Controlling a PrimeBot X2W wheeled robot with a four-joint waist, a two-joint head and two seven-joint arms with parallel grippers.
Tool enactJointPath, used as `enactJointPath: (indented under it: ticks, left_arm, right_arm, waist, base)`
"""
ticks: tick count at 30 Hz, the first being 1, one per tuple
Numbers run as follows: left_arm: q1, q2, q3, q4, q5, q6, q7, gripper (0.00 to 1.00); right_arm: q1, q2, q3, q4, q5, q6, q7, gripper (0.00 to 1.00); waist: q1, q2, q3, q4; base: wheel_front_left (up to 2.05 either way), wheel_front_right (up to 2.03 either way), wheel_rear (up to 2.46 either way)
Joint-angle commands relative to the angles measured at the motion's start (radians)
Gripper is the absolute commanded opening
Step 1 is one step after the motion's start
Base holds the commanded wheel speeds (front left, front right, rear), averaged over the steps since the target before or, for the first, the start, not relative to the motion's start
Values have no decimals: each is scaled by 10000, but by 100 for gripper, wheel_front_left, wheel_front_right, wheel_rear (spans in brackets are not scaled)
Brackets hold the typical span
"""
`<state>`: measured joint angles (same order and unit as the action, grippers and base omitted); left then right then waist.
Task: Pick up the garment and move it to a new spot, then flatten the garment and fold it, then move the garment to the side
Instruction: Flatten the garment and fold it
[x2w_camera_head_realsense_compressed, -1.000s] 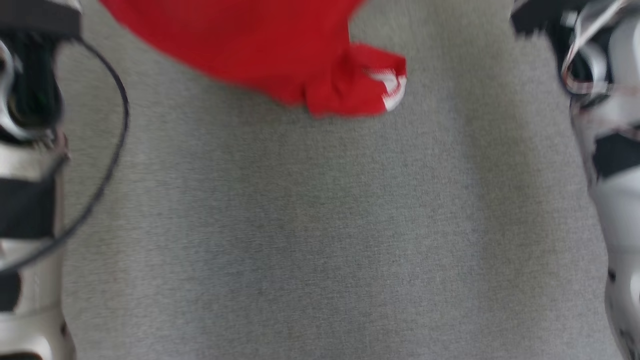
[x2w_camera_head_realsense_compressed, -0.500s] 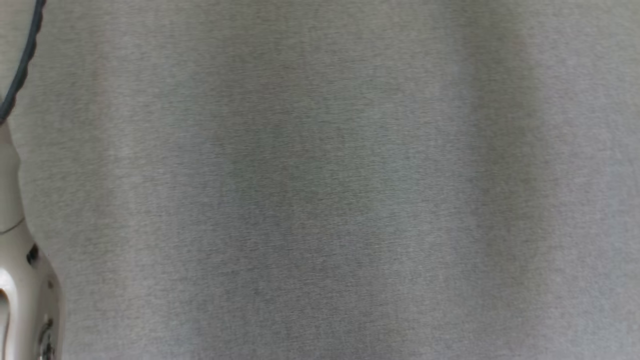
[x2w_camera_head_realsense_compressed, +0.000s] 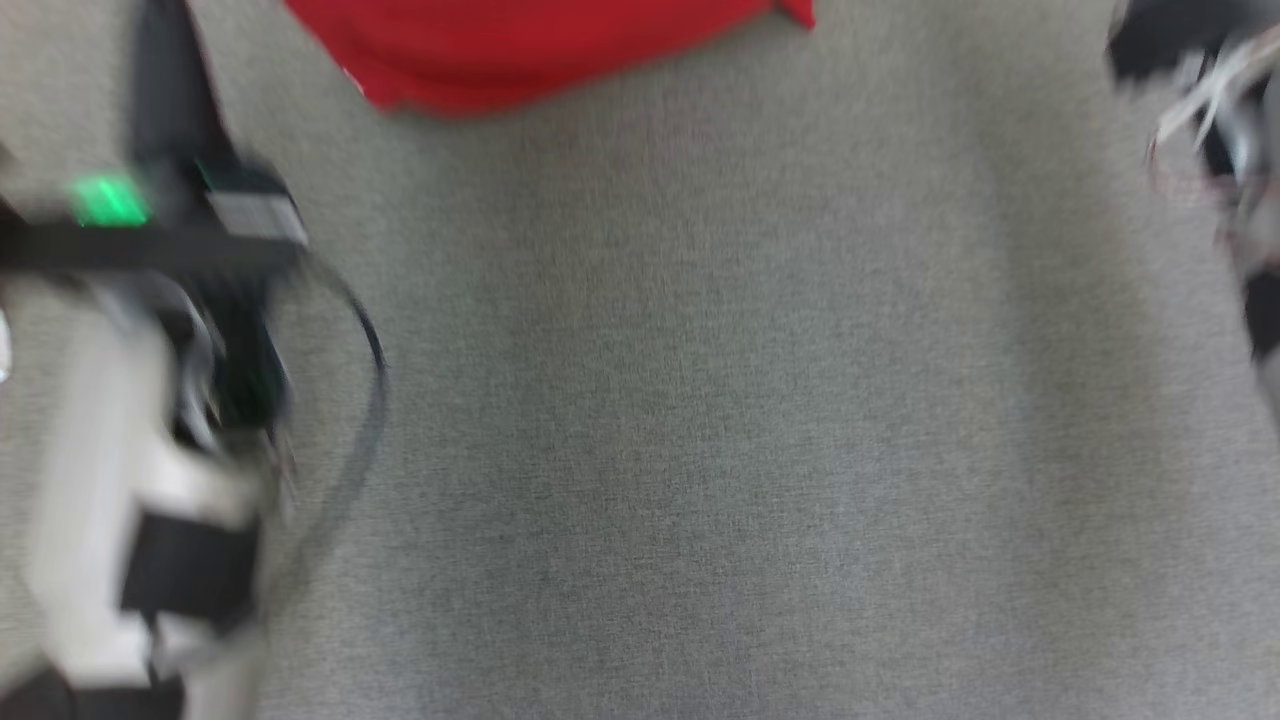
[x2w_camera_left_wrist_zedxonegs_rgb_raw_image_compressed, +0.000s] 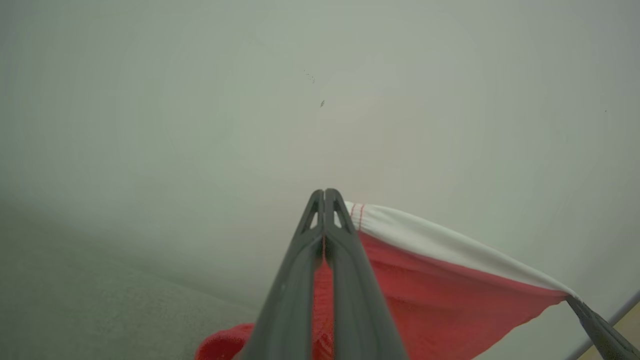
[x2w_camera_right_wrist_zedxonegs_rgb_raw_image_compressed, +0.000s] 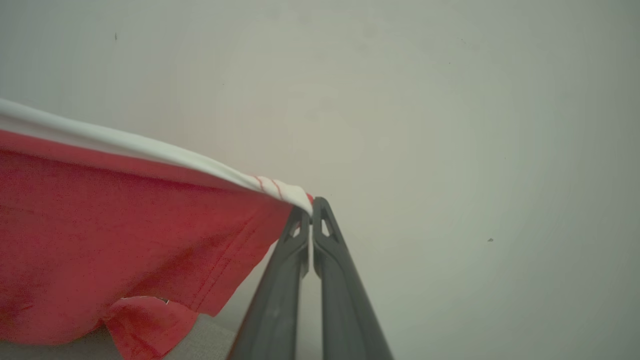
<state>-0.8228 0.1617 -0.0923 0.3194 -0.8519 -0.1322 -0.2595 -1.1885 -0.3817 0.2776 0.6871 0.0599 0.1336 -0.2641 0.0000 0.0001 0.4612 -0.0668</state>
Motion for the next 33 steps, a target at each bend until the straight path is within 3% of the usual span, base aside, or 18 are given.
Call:
enactJointPath:
  ticks: [1, 5, 12, 17, 21, 30, 33]
  left_arm:
    - [437, 120, 58, -98, 98, 40, -83, 0]
    - [2345, 55, -63, -766, 243, 41, -87, 0]
    - [5007, -221, -170, -1274, 329, 37, -87, 0]
    - [5978, 46, -988, -1003, 890, 35, -85, 0]
    - [6517, 176, -1387, -771, 1210, 33, -75, 0]
    - [7941, -48, -887, -984, 1520, 34, -75, 0]
    - [8707, -145, -993, -1276, 1693, 68, -76, 0]
  right_arm:
    - [348, -236, -34, 25, 249, -53, 26, 0]
    - [1713, -592, 388, -206, 1156, -55, 526, 0]
    - [4543, -1003, 1092, -1733, 2590, -61, 3029, 0]
    - [6645, -1128, 522, -3342, 3176, -51, 4036, 0]
    - [8348, -849, -147, -4485, 3367, -49, 4848, 0]
    - [11128, -270, -1410, -6697, 3375, -49, 6816, 0]
    - [12236, -80, -1915, -7661, 3401, -49, 7973, 0]
  waist:
    - [0, -1, -576, 94]
    - [0, -1, -1350, 55]
    - [0, -1, -2444, -100]
    - [0, -1, -2945, -10]
    - [0, -1, -3260, 52]
    - [0, -1, -3653, 56]
    - [0, -1, -3716, 65]
  base:
    - [0, 0, 0]
    - [0, 0, 0]
    - [0, 0, 0]
    - [0, 0, 0]
    - [0, 0, 0]
    - [0, 0, 0]
    - [0, 0, 0]
